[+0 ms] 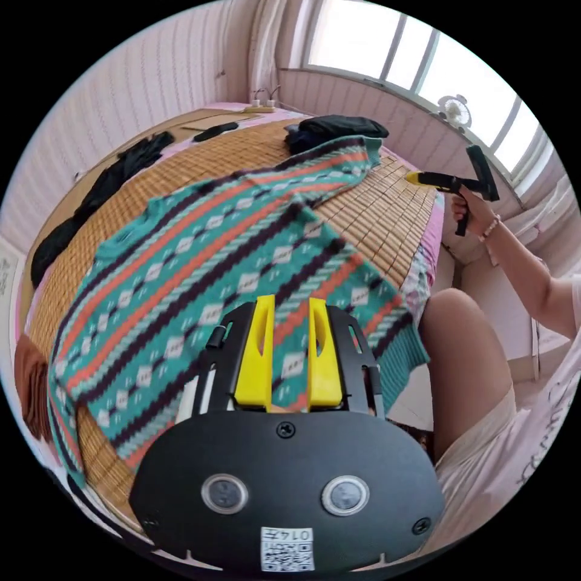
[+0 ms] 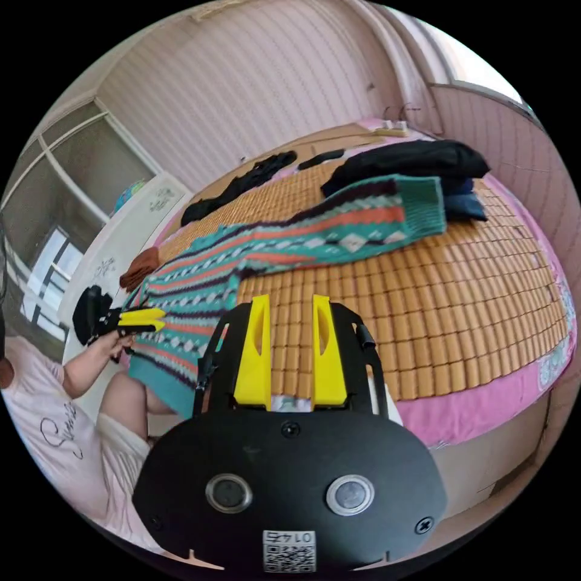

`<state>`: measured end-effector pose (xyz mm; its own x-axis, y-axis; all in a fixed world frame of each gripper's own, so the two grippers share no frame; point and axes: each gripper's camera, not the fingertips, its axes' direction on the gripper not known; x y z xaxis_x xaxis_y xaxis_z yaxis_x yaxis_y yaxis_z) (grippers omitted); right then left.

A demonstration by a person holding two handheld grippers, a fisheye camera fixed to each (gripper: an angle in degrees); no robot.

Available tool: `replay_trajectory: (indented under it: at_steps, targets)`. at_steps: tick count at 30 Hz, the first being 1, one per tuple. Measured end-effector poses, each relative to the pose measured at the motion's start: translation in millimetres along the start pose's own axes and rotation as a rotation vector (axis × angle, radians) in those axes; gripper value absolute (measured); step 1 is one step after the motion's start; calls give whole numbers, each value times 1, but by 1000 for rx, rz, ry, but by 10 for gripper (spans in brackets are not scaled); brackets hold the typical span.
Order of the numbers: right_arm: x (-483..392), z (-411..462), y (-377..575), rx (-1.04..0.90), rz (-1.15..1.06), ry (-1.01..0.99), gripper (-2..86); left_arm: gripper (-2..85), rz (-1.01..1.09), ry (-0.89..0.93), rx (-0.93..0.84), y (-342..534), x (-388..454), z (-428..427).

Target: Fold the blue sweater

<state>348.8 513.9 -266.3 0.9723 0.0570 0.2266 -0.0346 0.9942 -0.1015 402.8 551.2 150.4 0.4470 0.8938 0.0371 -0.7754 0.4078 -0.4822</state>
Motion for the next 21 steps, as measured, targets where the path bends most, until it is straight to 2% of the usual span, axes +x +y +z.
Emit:
replay_trajectory:
  at_steps: [5, 10, 13, 17, 21]
  targets:
    - [-102, 69, 51, -244, -108, -103, 131, 104, -302, -130, -98, 141, -61, -81]
    - [-165, 143, 76, -587, -142, 29, 97, 108, -531, -167, -126, 220, -105, -131]
    - [-187, 168, 85, -615, -148, 129, 68, 105, -540, -159, -191, 234, -117, -136]
    - [-205, 179, 82, -597, -126, 137, 36, 101, -514, -251, -321, 224, -135, -128]
    - [-215, 158, 74, -487, -54, 158, 21, 90, -520, -238, -327, 210, -149, -134]
